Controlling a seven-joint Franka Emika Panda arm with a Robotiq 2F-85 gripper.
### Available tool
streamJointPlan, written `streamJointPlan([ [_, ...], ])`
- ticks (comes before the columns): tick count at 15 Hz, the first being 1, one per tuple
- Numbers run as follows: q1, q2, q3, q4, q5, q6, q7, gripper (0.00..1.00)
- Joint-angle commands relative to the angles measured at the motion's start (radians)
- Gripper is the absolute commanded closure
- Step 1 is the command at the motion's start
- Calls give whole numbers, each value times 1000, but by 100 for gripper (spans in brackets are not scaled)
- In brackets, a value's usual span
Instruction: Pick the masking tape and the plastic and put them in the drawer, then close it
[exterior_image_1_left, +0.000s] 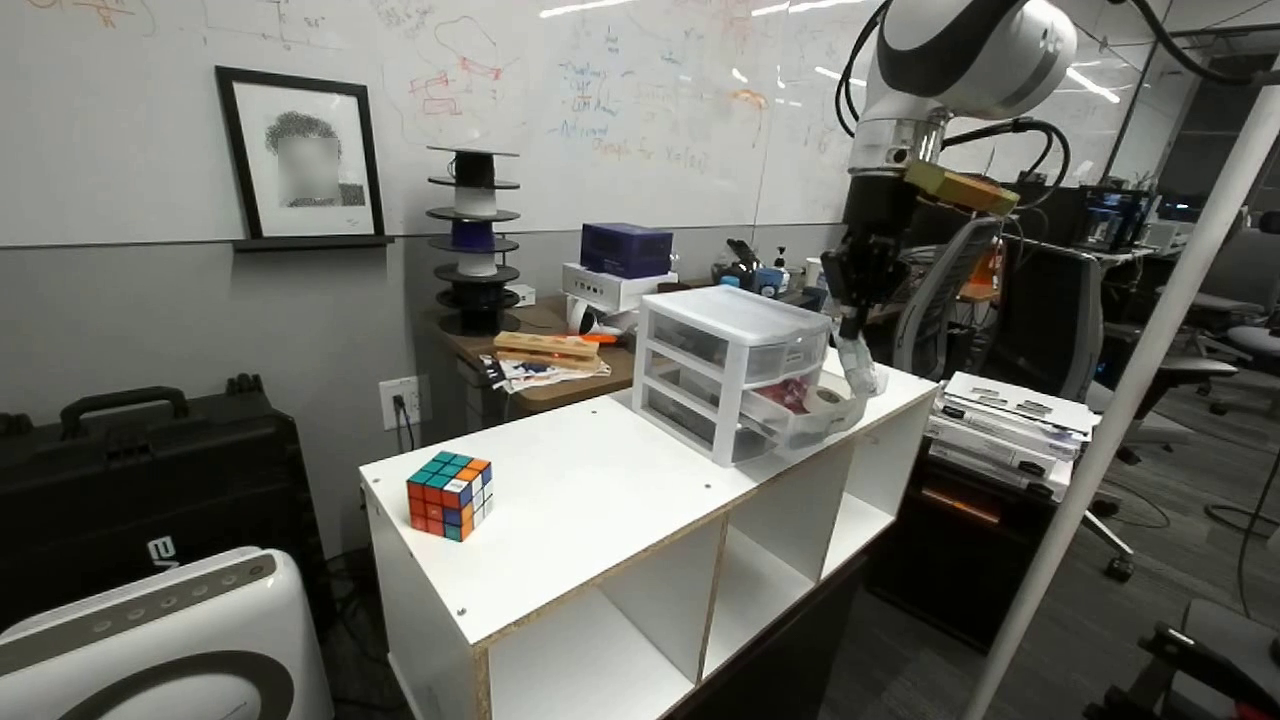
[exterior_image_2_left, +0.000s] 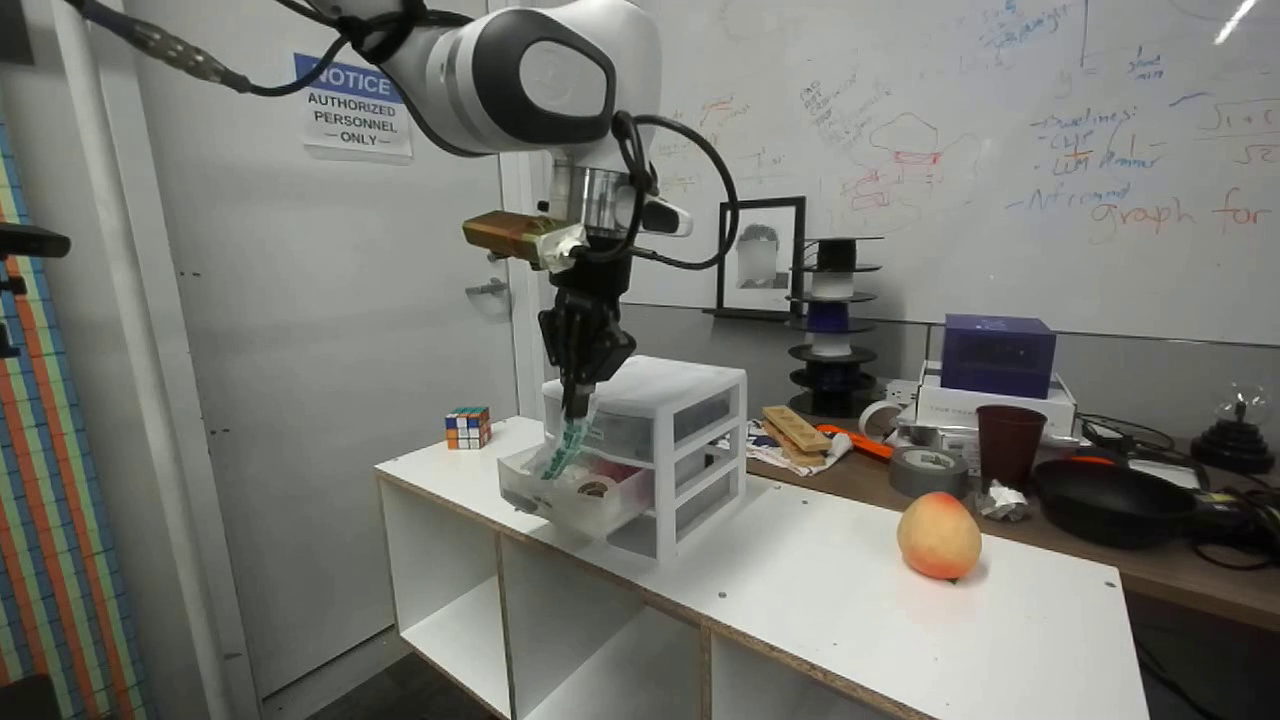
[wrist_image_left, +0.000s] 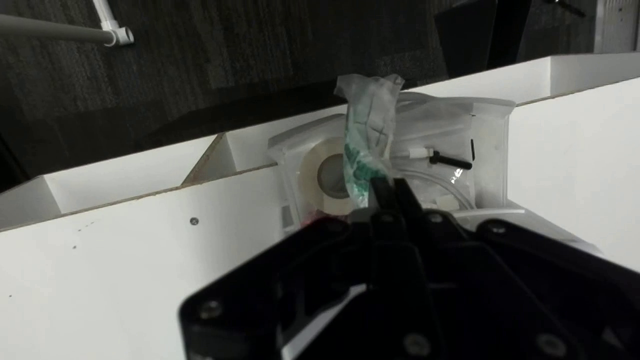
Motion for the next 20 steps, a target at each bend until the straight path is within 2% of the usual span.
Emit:
streamJointPlan([
  [1, 1, -37, 6, -72, 57, 89, -29, 99],
  [8, 5, -48, 32, -141, 205, 264, -54, 98],
  [15, 3, -72, 38, -168, 267, 308, -57, 98],
  [20, -14, -101, 19, -221, 309, 365, -68, 98],
])
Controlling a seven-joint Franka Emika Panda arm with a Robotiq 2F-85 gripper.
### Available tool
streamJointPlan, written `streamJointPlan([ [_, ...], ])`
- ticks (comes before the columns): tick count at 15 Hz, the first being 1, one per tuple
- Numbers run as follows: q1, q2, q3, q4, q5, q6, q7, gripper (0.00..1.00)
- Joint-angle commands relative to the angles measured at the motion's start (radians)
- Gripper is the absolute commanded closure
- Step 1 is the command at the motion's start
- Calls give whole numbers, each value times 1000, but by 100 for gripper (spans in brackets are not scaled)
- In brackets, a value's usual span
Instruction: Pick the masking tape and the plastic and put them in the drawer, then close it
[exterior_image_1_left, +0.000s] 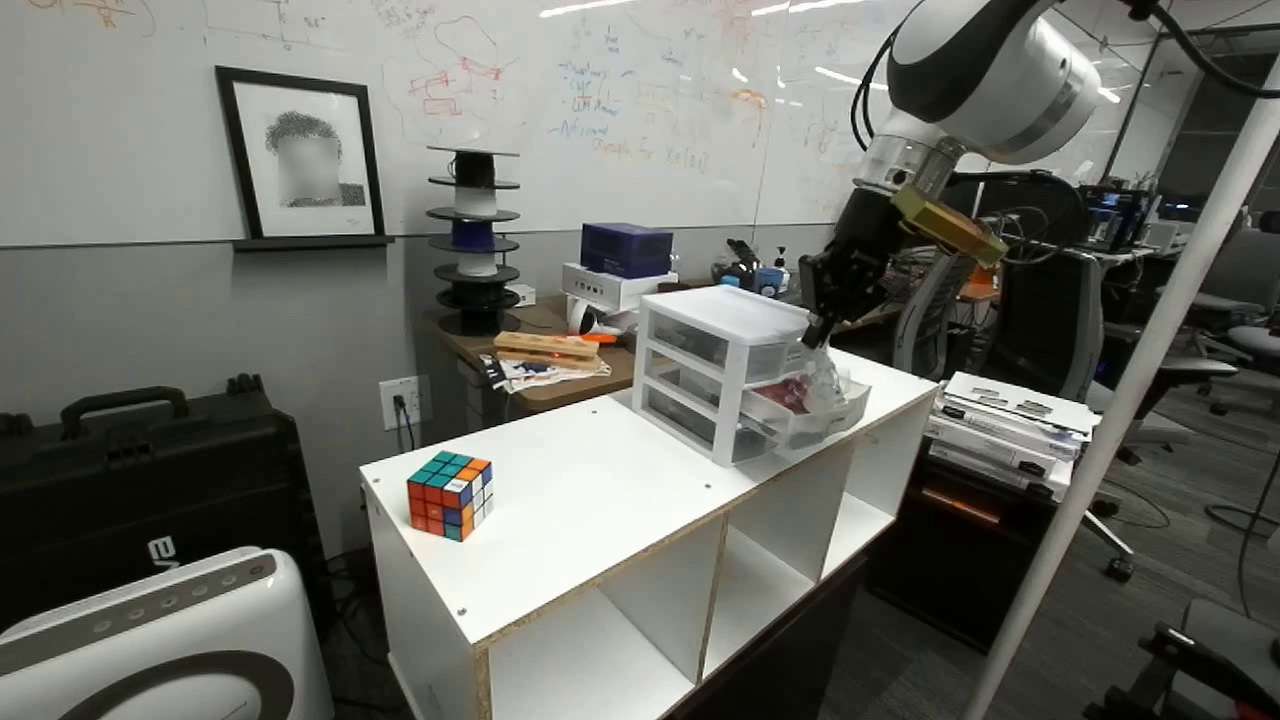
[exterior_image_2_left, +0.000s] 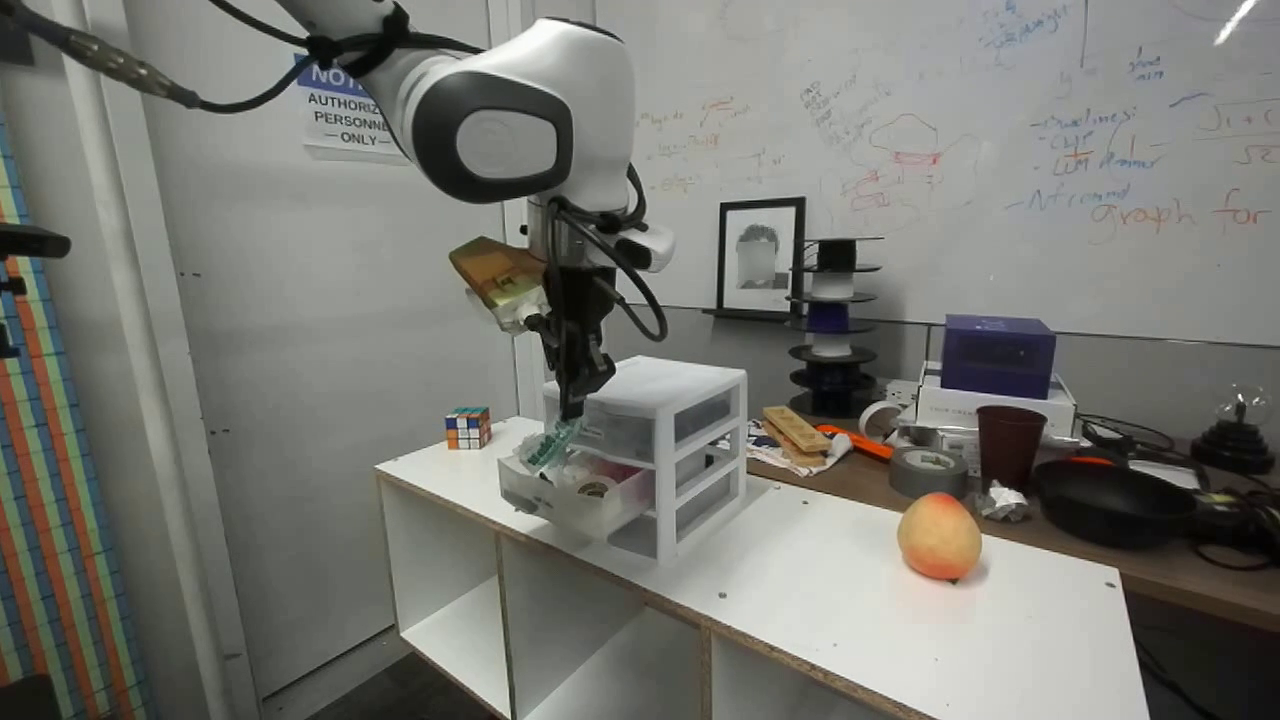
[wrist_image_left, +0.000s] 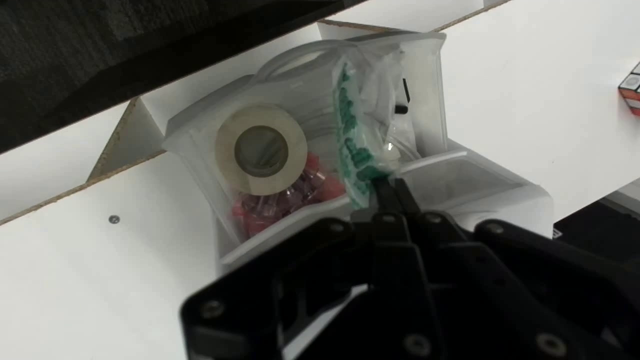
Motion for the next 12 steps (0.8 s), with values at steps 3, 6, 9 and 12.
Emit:
streamJointPlan([
  [3, -25, -88, -30, -114, 28, 73, -33, 98],
  [6, -35, -109, -55, -154, 13, 65, -34, 99],
  [9, -37, -121, -70, -182, 5, 65, -37, 99],
  [12, -34, -122, -73, -199, 6, 77, -44, 98],
])
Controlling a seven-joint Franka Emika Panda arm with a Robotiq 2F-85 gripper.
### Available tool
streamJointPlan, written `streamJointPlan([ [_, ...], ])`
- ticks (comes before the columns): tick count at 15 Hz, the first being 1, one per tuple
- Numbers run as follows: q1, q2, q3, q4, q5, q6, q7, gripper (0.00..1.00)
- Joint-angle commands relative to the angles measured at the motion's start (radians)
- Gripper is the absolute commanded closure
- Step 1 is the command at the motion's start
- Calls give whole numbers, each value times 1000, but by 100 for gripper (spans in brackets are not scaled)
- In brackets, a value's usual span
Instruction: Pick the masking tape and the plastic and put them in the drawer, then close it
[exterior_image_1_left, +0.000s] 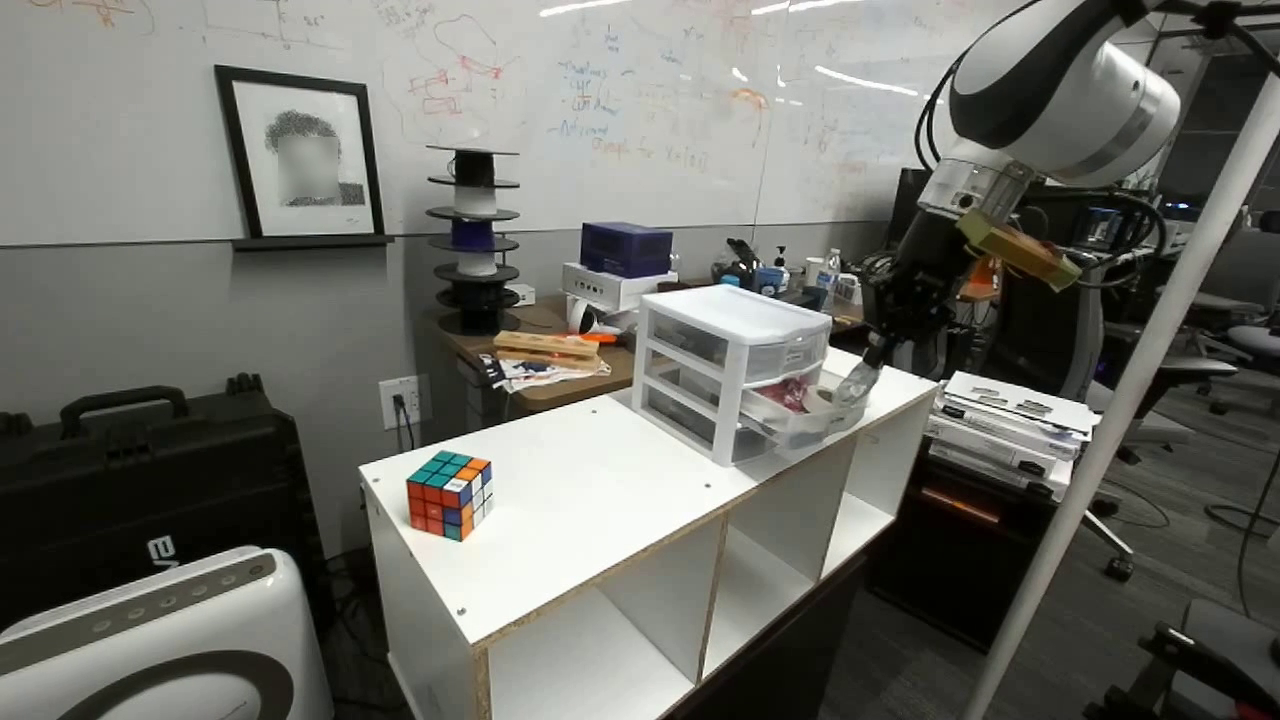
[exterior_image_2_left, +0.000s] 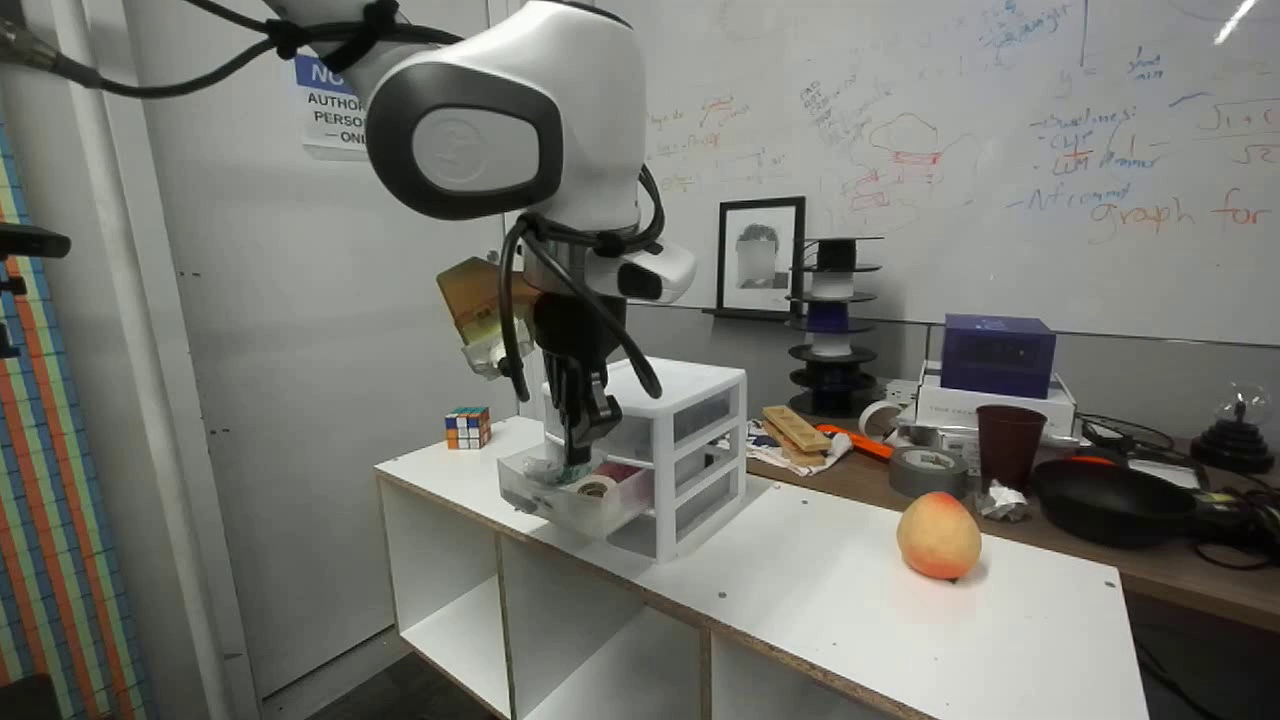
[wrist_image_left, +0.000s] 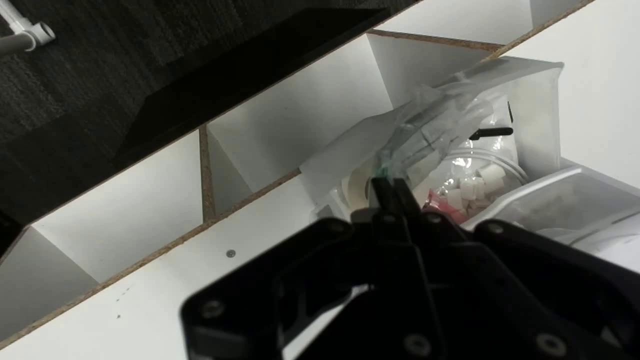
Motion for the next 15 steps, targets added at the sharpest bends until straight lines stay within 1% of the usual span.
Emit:
streamJointPlan([
  [1, 6, -36, 3, -47, 3, 44, -18, 98],
  [4, 13, -21, 19, -43, 68, 108, -40, 98],
  [7, 24, 8, 49, -18, 209, 211, -66, 98],
  [9, 34, 26, 67, -4, 267, 252, -70, 98],
  [11, 41, 36, 76, -2, 278, 267, -64, 98],
  [15, 42, 39, 80, -11, 264, 250, -61, 98],
])
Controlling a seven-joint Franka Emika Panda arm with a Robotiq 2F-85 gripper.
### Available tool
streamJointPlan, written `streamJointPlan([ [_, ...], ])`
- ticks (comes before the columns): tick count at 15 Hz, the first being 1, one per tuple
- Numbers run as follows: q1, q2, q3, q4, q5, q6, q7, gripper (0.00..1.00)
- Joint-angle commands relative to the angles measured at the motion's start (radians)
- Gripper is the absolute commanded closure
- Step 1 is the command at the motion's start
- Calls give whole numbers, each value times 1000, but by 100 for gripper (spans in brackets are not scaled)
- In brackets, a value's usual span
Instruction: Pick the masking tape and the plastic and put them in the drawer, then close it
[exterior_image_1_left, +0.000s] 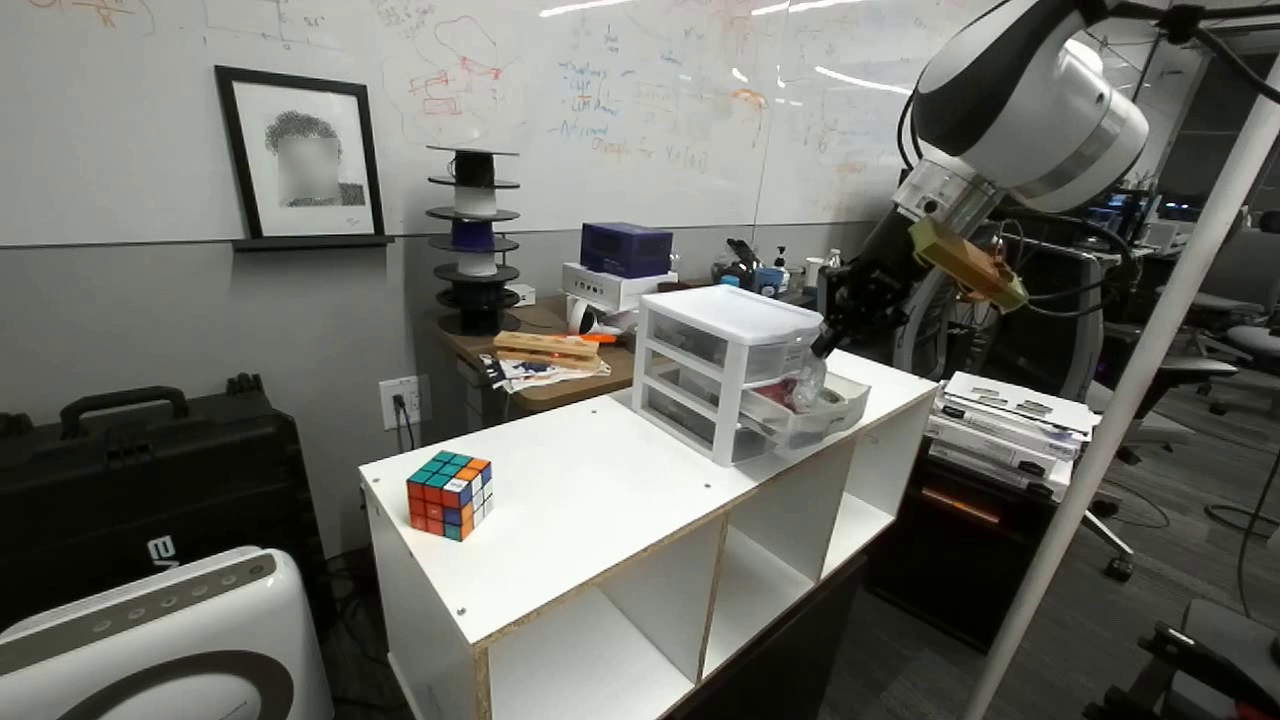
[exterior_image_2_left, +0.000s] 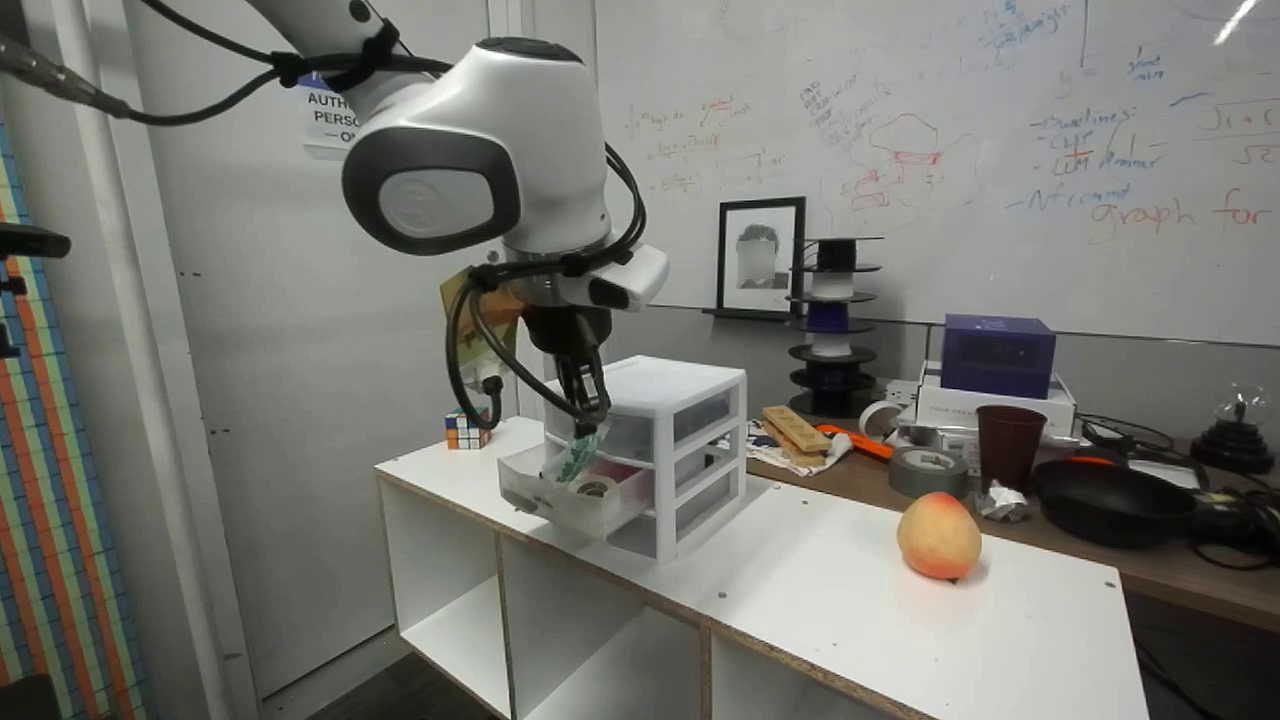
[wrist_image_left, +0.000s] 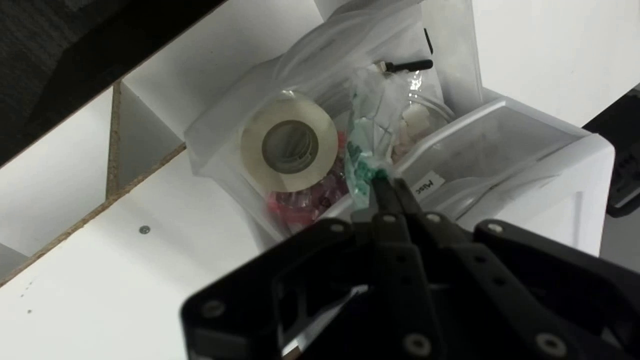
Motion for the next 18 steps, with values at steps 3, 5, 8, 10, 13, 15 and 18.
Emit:
streamJointPlan([
  [3, 3, 6, 9, 7, 18, 3, -10, 98],
  [5, 3, 6, 9, 6, 11, -3, -8, 96],
  [8, 2, 2, 8, 4, 5, -21, -10, 70],
  [10, 3, 1, 7, 5, -2, -28, -5, 55],
  [13, 6, -1, 2, 8, -39, -34, 21, 33],
  [15, 5, 0, 1, 15, -55, -57, 28, 18],
  [18, 5, -4, -3, 26, -101, -101, 49, 0],
])
